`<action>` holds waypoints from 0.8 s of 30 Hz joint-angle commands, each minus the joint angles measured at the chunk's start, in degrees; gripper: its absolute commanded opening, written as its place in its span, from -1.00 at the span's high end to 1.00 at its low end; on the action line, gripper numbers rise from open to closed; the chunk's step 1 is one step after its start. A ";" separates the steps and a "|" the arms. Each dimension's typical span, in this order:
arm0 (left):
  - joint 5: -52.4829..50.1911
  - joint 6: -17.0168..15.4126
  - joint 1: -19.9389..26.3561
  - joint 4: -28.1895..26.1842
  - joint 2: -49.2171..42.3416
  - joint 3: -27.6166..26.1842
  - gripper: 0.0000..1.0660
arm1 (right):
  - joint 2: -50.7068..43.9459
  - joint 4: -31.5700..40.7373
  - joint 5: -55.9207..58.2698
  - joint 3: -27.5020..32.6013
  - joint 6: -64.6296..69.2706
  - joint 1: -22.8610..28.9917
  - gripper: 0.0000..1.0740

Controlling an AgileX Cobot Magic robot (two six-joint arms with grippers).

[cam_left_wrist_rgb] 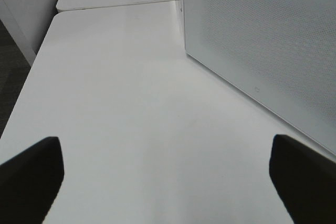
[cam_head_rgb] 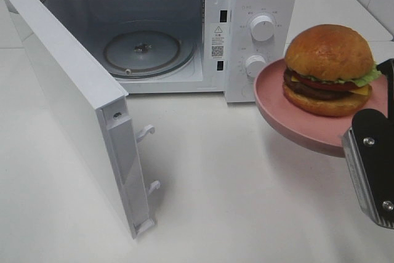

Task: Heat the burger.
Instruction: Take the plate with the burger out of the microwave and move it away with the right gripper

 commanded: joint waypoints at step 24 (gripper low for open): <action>-0.52 -0.40 0.17 -0.17 -1.03 0.11 -0.87 | 3.04 -23.55 18.79 0.63 57.07 -0.29 1.00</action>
